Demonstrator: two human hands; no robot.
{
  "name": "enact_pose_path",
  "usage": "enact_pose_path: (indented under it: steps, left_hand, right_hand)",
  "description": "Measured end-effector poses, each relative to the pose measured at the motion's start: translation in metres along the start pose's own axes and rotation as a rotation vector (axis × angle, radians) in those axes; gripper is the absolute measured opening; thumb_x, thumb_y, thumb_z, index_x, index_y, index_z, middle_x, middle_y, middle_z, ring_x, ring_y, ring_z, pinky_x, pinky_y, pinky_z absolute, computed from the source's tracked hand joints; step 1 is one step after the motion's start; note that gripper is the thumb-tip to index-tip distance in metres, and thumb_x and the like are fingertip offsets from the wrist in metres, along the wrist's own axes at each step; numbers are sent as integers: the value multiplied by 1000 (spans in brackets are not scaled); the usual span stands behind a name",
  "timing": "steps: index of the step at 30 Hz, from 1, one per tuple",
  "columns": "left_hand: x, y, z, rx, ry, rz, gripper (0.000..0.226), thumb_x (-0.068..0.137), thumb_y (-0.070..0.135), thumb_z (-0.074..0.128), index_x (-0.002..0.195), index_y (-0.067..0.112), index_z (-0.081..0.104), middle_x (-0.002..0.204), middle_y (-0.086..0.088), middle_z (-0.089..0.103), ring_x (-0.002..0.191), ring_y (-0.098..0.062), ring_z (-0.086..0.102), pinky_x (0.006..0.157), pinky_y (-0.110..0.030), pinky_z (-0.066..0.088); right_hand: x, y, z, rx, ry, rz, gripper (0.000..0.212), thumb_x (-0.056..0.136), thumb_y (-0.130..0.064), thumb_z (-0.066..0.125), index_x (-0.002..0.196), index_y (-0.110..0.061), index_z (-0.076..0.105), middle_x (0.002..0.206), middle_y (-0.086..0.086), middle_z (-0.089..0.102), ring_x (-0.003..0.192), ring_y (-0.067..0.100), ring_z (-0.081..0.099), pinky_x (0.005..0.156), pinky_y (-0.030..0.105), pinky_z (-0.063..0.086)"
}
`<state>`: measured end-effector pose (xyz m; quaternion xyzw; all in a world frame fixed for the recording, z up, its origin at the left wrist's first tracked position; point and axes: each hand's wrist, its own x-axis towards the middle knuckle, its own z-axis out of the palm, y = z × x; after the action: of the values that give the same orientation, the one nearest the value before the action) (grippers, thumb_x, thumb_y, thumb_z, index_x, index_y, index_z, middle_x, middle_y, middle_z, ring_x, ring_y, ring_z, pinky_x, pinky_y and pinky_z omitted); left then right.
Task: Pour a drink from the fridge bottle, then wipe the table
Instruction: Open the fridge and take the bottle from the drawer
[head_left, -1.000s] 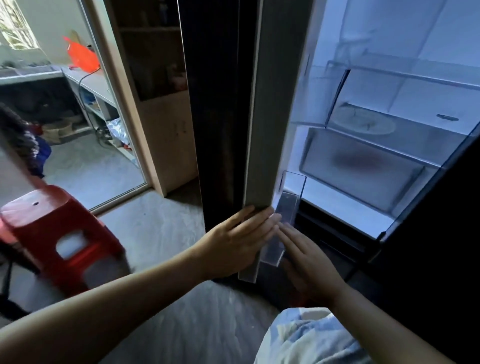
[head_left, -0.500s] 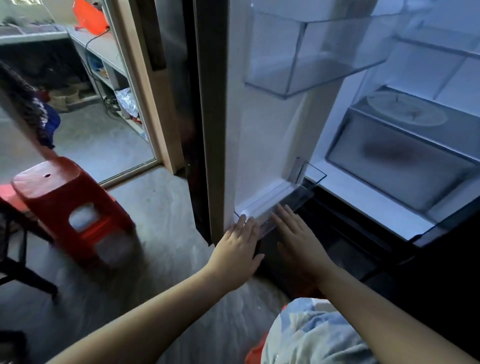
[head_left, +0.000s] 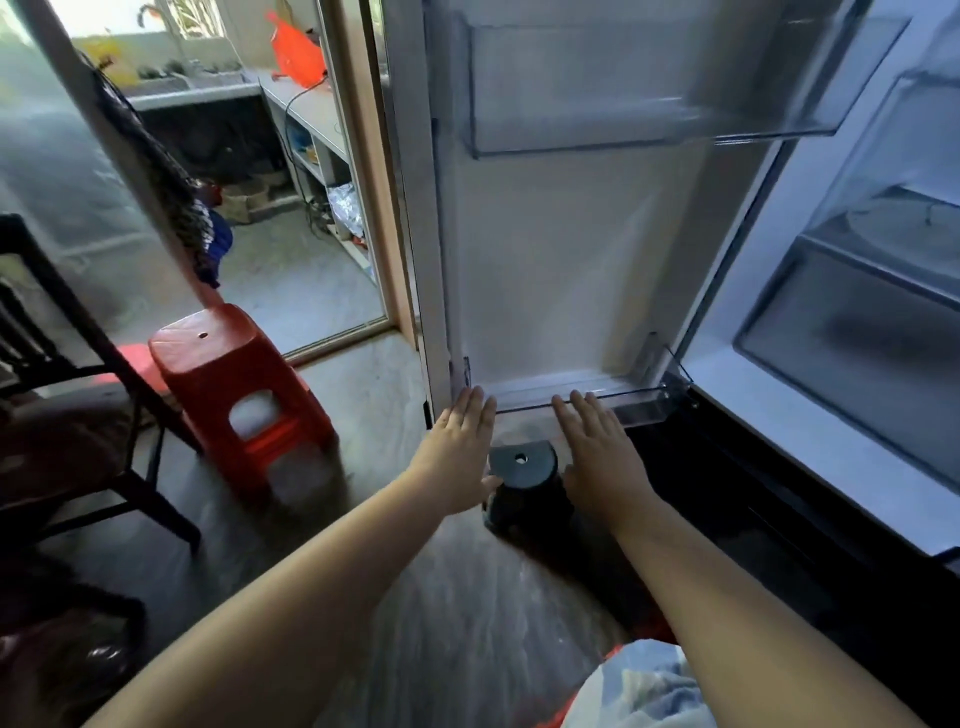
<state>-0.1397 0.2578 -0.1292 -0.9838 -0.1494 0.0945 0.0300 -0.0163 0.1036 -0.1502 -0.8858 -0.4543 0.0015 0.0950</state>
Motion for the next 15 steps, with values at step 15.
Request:
enact_pose_path:
  steps: [15]
  left_hand:
    - [56,-80,17,-90,145,112,100,90,55,45,142,7,-25,151,-13,-30,142,-27,-22,114,-34,-13]
  right_hand:
    - [51,-15,22,115,145,-5,82,74,-4,52,149,-19,23,155,9,25,144,28,16,115,52,18]
